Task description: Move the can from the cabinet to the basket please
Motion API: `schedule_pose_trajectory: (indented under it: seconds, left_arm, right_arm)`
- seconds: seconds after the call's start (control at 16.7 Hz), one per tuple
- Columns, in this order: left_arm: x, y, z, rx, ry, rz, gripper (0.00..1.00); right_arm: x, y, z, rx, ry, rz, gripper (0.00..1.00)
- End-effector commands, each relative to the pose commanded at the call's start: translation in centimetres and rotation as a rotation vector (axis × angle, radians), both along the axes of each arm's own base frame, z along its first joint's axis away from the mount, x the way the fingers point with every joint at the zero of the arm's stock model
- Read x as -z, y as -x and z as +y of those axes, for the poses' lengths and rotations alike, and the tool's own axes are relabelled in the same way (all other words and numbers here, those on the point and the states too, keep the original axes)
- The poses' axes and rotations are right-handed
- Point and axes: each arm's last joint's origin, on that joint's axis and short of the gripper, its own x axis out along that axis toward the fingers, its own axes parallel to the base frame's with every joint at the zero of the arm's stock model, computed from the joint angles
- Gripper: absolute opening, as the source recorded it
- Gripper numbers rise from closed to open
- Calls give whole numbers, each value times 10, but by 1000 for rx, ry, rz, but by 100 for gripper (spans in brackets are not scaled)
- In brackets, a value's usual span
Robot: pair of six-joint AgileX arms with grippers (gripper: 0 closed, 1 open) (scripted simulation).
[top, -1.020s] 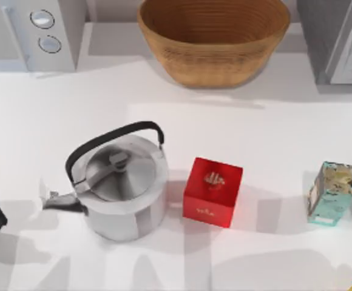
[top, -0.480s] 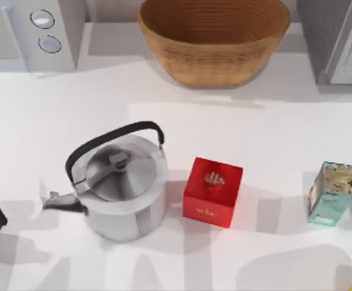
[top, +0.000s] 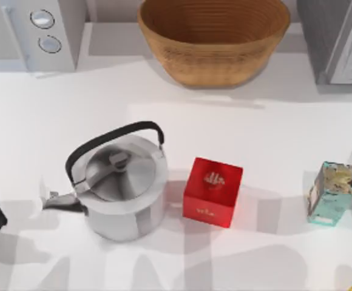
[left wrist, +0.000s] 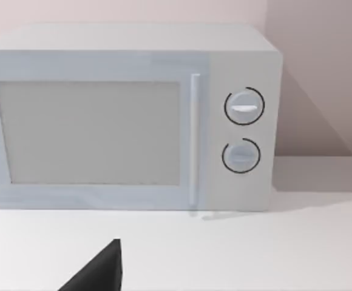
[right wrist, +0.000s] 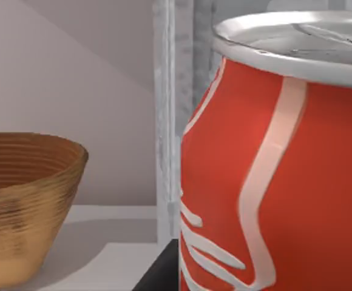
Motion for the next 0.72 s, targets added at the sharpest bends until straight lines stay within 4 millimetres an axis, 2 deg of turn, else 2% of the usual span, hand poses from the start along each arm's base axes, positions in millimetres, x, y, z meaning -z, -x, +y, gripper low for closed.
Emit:
schedule_pose_trajectory:
  seconds: [0.12,0.24,0.42,0.54,0.72]
  left_arm:
    - [0,0,0,0,0,0,100]
    - [0,0,0,0,0,0,100]
    - [0,0,0,0,0,0,100]
    - [0,0,0,0,0,0,100]
    - [0,0,0,0,0,0,100]
  right_arm:
    - [-34,-13,6,1,-3,-16,0]
    - [-67,-37,15,4,-5,-15,0]
    - [-103,-95,40,7,-1,15,0]
    - [-112,-143,64,8,6,44,0]
    - [-102,-216,111,10,20,84,0]
